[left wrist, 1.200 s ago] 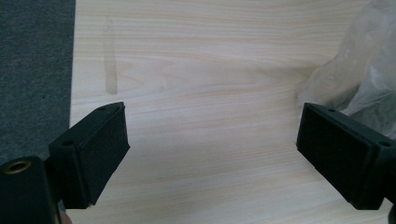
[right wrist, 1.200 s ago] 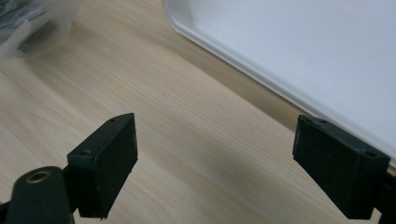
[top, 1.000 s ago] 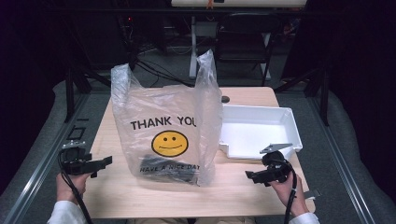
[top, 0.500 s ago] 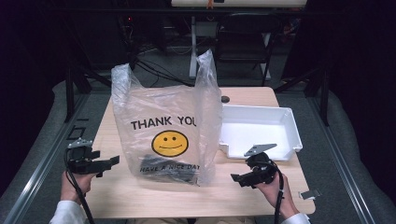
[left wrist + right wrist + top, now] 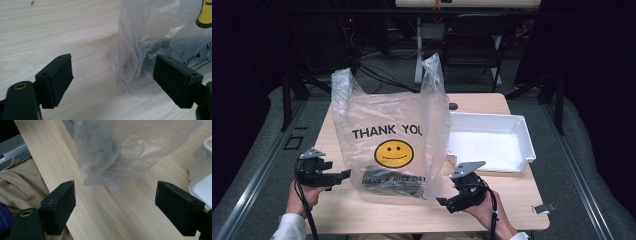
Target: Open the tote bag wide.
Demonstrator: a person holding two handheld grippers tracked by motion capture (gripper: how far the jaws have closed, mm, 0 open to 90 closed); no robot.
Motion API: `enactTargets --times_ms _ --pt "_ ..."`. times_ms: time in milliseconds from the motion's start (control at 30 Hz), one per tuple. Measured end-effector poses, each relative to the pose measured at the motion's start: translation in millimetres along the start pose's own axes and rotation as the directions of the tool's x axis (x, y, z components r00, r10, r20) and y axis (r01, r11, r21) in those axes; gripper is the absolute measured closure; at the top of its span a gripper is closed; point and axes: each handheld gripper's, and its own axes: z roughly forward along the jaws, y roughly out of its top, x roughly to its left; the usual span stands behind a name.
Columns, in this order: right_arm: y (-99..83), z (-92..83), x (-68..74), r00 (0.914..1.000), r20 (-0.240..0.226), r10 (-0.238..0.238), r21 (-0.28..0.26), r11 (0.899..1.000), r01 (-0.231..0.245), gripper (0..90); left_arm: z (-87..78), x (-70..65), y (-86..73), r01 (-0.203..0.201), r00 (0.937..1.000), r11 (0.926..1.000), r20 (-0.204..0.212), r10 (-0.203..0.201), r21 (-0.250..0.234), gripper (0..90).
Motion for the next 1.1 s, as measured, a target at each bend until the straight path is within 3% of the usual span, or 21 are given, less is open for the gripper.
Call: enactTargets --times_ms 67,167,200,233,267,333,367,400,433,467,500,533,567,733,867,1100 --pt "1.6 1.3 2.2 1.0000 0.002 -0.010 0.002 1.000 0.010 18.1 3.0 -1.5 0.5 -0.004 1.0000 1.0000 0.007 0.004 0.000 20.1" --pt "5.1 6.4 7.2 0.9998 -0.011 -0.016 -0.008 1.000 0.016 24.6 7.8 -3.9 1.5 -0.007 0.9999 1.0000 0.013 0.007 0.002 23.8" --pt "7.6 9.2 10.1 0.9995 -0.023 -0.021 -0.017 1.000 0.020 32.2 11.1 -5.6 2.8 -0.016 0.9998 0.9999 0.011 0.016 0.005 25.0" --pt "7.6 9.2 10.1 0.9995 -0.023 -0.021 -0.017 1.000 0.020 32.2 11.1 -5.6 2.8 -0.016 0.9998 0.9999 0.011 0.016 0.005 27.5" --pt "10.6 10.8 13.1 0.9993 -0.014 -0.034 -0.018 0.999 0.034 46.1 14.0 -6.9 2.8 -0.020 0.9996 0.9997 0.020 0.020 -0.010 32.8" --pt "13.0 12.8 16.3 0.9985 -0.009 -0.054 -0.022 0.998 0.054 58.3 15.5 -7.8 2.8 -0.025 0.9990 0.9997 0.038 0.025 -0.005 38.3" --pt "13.0 12.8 16.3 0.9985 -0.009 -0.054 -0.022 0.998 0.054 58.3 15.5 -7.8 2.8 -0.025 0.9990 0.9997 0.038 0.025 -0.005 42.7" --pt "14.2 16.1 17.7 0.9979 -0.002 -0.064 -0.014 0.998 0.064 71.4 17.5 -9.2 2.0 -0.031 0.9989 0.9995 0.035 0.031 -0.009 44.4" --pt "14.2 16.1 17.7 0.9979 -0.002 -0.064 -0.014 0.998 0.064 71.4 17.5 -9.2 2.0 -0.031 0.9989 0.9995 0.035 0.031 -0.009 49.8" --pt "14.4 18.5 15.7 0.9978 -0.004 -0.067 -0.005 0.998 0.067 82.8 19.0 -9.4 1.3 -0.036 0.9980 0.9993 0.051 0.036 -0.013 54.1" --pt "14.3 18.8 14.7 0.9977 0.000 -0.067 0.004 0.998 0.067 86.8 20.4 -9.8 0.8 -0.040 0.9976 0.9991 0.055 0.040 -0.015 57.9" --pt "14.0 19.3 13.8 0.9979 -0.001 -0.065 0.002 0.998 0.065 88.8 20.4 -9.8 0.8 -0.040 0.9976 0.9991 0.055 0.040 -0.015 64.5" --pt "13.4 19.1 12.3 0.9983 -0.003 -0.058 0.008 0.998 0.058 89.9 23.0 -10.2 1.0 -0.048 0.9954 0.9988 0.083 0.048 0.004 68.9" --pt "11.4 17.1 8.6 0.9985 0.015 -0.052 0.020 0.998 0.052 90.0 28.7 -13.9 0.4 -0.043 0.9955 0.9989 0.085 0.042 0.018 85.6" --pt "7.4 15.0 5.8 0.9987 0.024 -0.045 0.028 0.999 0.044 90.0 31.5 -19.0 -1.2 -0.056 0.9944 0.9979 0.092 0.052 0.034 89.0" --pt "-8.5 11.1 -7.3 0.9985 0.050 -0.024 0.103 0.994 0.019 90.0 33.9 -26.3 -3.5 -0.076 0.9895 0.9954 0.127 0.068 0.058 89.3"
